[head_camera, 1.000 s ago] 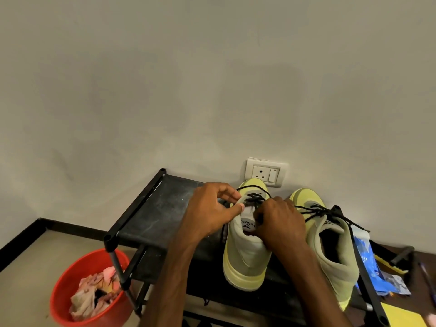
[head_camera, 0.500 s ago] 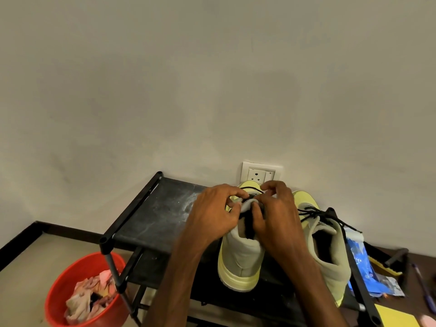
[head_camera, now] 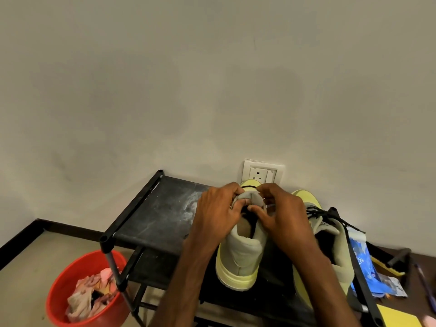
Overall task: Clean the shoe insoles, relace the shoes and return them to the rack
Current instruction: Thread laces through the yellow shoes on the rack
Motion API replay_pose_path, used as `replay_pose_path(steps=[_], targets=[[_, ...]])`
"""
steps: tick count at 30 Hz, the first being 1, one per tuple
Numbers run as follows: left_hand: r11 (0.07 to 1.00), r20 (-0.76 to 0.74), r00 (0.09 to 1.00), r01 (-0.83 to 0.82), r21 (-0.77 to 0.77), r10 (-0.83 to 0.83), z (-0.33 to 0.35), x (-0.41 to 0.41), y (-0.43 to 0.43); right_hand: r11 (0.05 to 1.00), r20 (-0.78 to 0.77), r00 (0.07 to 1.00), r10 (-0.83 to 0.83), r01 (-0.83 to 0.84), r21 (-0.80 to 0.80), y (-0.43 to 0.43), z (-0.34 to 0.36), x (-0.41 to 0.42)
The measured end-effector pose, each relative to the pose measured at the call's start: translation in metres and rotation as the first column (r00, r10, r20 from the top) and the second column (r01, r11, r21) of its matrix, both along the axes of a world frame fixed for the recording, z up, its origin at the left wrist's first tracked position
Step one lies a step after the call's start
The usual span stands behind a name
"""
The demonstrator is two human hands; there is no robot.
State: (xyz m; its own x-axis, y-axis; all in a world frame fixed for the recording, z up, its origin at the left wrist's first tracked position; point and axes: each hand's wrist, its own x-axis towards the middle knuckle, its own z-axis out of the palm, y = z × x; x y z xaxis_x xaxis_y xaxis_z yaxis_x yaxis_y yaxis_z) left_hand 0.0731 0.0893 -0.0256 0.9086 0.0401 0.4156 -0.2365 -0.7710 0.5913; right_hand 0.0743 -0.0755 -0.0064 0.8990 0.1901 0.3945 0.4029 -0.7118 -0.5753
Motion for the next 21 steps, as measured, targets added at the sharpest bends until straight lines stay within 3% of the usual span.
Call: replay_pose_path(steps=[4,17,21], targets=[[1.0,0.005,1.0,0.002,-0.004,-0.002,-0.002,0.002,-0.002,1.0,0.066,0.998,-0.015,0.015,-0.001,0.002,-0.005,0.0],[0.987,-0.029,0.999,0.028,-0.155,-0.033,-0.004,0.014,0.003,0.99,0.055,0.988,-0.142,0.14,0.026,0.007,-0.015,0.012],[0.985,-0.15,0.987,0.029,-0.17,-0.055,0.006,0.008,0.009,0.996,-0.057,0.996,-0.071,0.074,0.043,0.0,-0.003,0.009]])
